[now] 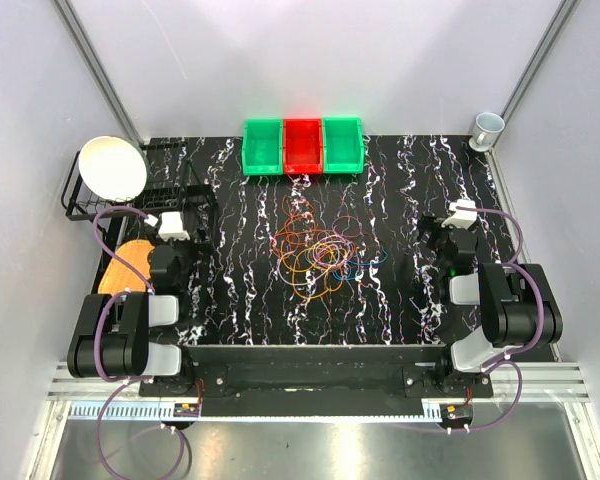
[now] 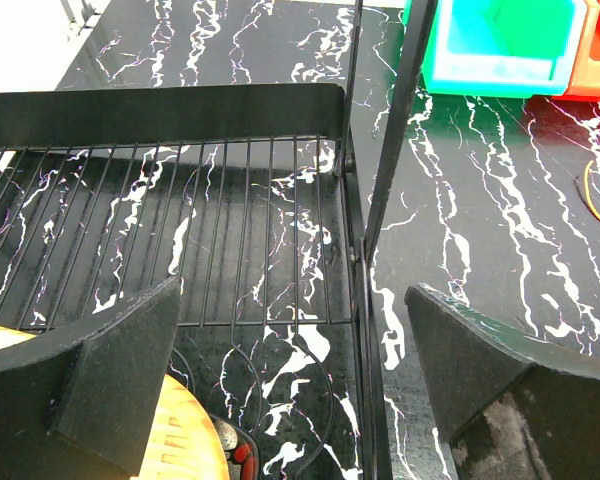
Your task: Untangle the cables
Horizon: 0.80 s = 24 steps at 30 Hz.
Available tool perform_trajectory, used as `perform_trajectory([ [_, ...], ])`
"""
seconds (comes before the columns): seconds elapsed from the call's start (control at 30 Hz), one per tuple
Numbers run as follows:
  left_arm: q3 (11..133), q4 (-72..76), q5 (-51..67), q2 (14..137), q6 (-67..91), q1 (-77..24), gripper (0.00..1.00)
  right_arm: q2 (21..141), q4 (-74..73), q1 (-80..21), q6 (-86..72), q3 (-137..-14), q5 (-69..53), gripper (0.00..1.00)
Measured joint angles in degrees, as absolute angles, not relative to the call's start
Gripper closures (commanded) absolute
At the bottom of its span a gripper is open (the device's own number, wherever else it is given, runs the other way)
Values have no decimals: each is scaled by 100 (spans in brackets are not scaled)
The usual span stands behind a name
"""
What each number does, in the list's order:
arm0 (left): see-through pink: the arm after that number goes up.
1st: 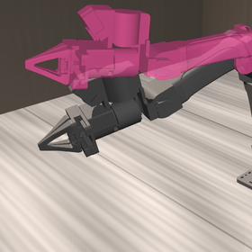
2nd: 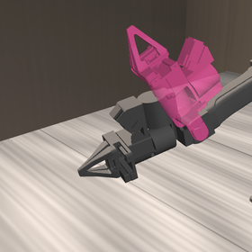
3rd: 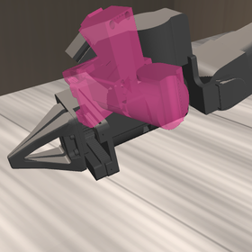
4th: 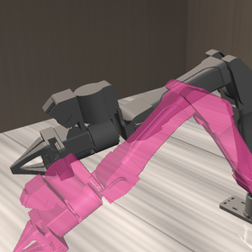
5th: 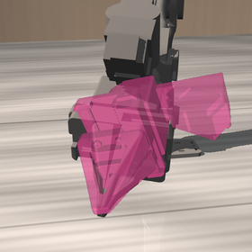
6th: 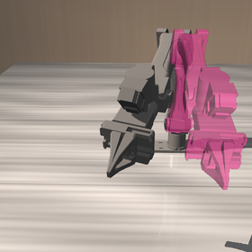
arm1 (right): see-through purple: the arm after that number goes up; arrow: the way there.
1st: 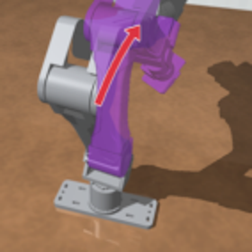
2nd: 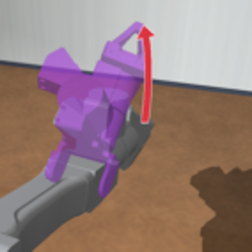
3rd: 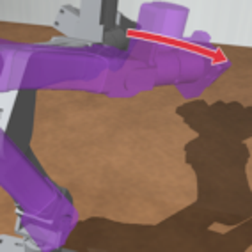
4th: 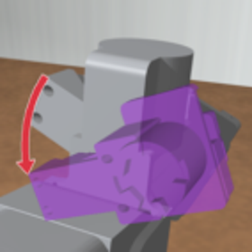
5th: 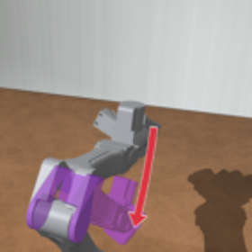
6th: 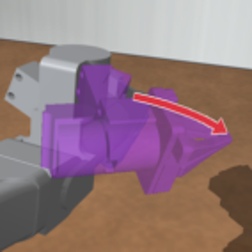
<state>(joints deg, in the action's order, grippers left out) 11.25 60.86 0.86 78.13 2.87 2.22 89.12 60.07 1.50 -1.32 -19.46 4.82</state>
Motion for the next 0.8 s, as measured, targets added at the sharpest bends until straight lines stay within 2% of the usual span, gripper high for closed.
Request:
perform_trajectory([
  [0.5,1118,5920,1,7592,303,222,1,8912,6005,150,-137,-1949,495,0],
  [0.63,1044,5658,-30,6834,331,222,1,8912,6003,150,-137,-1949,499,0],
  [0.8,1068,4434,-187,5527,469,222,1,8912,6005,150,-137,-1949,502,0],
])
